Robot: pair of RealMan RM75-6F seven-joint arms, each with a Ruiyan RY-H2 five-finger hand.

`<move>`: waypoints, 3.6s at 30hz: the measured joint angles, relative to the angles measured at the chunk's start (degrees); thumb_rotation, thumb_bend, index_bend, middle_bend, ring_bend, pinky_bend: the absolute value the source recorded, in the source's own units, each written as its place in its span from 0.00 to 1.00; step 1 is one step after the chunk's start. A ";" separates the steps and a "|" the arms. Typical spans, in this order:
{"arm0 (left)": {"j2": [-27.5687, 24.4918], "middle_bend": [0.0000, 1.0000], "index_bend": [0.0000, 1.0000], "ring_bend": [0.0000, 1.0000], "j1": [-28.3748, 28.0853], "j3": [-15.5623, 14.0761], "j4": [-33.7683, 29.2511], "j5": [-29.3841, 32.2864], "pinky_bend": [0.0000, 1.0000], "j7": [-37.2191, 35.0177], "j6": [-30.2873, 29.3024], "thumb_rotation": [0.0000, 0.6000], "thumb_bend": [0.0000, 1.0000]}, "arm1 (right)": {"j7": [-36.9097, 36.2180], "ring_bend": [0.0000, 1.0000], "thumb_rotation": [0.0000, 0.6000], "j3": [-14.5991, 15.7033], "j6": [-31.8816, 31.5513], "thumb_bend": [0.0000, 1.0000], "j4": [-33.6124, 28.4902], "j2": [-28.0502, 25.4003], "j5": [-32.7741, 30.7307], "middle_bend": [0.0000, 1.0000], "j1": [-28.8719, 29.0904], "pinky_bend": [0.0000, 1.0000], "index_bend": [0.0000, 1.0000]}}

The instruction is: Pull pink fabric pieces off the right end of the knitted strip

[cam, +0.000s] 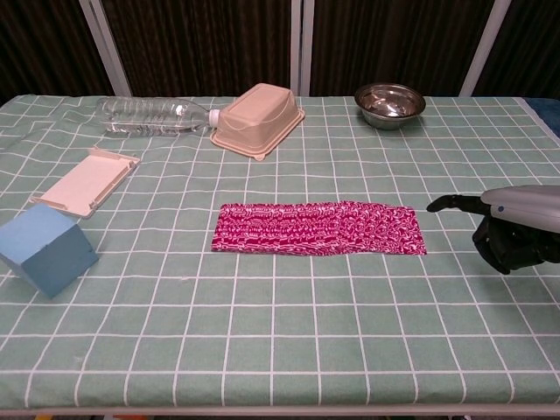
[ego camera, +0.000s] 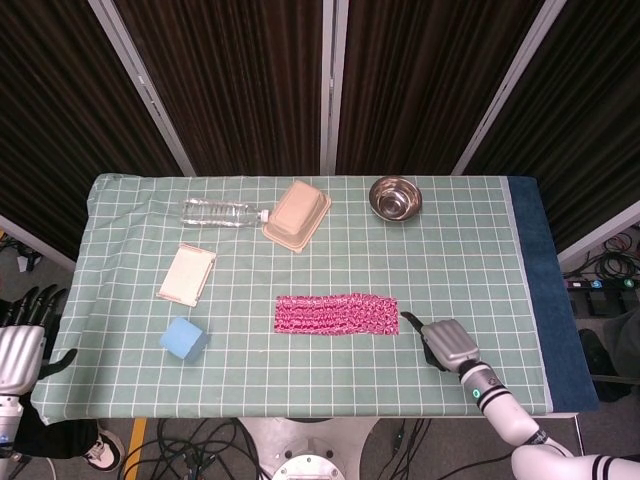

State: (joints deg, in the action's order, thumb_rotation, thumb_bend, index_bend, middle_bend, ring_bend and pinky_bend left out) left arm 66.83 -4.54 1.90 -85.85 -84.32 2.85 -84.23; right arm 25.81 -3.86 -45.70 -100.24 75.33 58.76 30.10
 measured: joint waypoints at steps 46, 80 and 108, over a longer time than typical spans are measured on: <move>-0.05 0.07 0.09 0.00 0.02 0.26 1.58 0.91 0.15 -1.66 0.99 1.00 0.19 | 3.86 0.85 1.00 9.63 0.52 1.00 2.43 1.60 -22.01 0.93 14.58 0.77 0.09; 0.04 0.07 0.09 0.00 -0.42 0.27 0.53 1.11 0.15 -0.51 1.52 1.00 0.19 | -5.76 0.85 1.00 8.27 -3.98 1.00 0.23 -4.90 -7.91 0.93 8.10 0.77 0.04; -0.81 0.07 0.09 0.00 0.24 0.41 2.16 1.52 0.15 -2.97 1.07 1.00 0.19 | 2.47 0.85 1.00 5.73 2.51 1.00 3.16 3.48 -23.20 0.93 19.53 0.77 0.02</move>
State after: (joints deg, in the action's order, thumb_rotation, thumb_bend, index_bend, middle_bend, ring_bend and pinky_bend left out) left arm 66.03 -4.30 2.31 -83.70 -82.80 -0.13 -83.16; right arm 28.29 1.87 -43.19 -97.08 78.82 35.56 49.63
